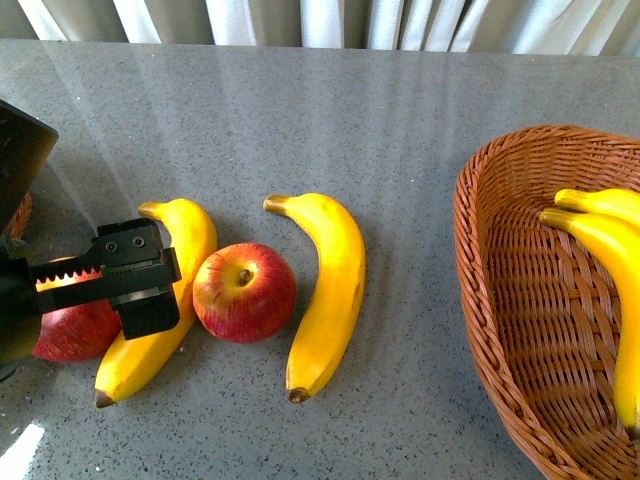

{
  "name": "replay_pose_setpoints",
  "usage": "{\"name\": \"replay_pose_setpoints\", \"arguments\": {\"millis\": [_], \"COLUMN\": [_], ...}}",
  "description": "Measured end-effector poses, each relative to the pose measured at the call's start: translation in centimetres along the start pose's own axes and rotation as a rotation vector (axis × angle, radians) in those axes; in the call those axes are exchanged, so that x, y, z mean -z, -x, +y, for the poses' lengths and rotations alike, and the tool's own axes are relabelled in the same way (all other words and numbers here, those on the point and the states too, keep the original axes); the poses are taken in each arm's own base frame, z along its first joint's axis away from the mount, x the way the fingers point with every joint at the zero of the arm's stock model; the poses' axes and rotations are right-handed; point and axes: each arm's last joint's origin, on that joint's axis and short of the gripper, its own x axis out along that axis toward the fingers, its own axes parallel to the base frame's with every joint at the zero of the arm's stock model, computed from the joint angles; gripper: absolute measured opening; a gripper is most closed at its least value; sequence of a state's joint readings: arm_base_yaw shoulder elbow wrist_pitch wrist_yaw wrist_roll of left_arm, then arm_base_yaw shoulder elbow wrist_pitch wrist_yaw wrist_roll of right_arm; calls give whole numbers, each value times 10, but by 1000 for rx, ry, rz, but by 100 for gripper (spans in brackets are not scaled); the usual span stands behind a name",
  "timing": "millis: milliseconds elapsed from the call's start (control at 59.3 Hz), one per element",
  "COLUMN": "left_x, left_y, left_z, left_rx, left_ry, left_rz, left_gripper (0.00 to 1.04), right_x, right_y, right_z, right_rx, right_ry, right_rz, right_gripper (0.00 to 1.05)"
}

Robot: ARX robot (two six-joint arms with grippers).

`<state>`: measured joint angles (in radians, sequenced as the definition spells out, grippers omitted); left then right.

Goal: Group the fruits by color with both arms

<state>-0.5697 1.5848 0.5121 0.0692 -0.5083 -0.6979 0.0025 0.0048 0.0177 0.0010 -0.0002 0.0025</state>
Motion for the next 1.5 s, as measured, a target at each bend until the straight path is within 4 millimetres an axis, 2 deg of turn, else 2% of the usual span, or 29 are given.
{"name": "replay_pose_setpoints", "arguments": {"millis": [1299,1417,1502], "left_x": [4,5,5], "left_y": [-30,-31,-31], "left_z": [1,1,0], "left_rx": [-34,-36,-35], "left_ry": [31,26,24], "left_rz": [36,38,36], "left_gripper": [95,78,73], "right_x": [0,0,0], "right_y": [0,0,0], "right_z": [0,0,0], "right_rx": [0,0,0], "right_ry": [0,0,0], "right_rz": [0,0,0], "right_gripper": [96,96,96]}}
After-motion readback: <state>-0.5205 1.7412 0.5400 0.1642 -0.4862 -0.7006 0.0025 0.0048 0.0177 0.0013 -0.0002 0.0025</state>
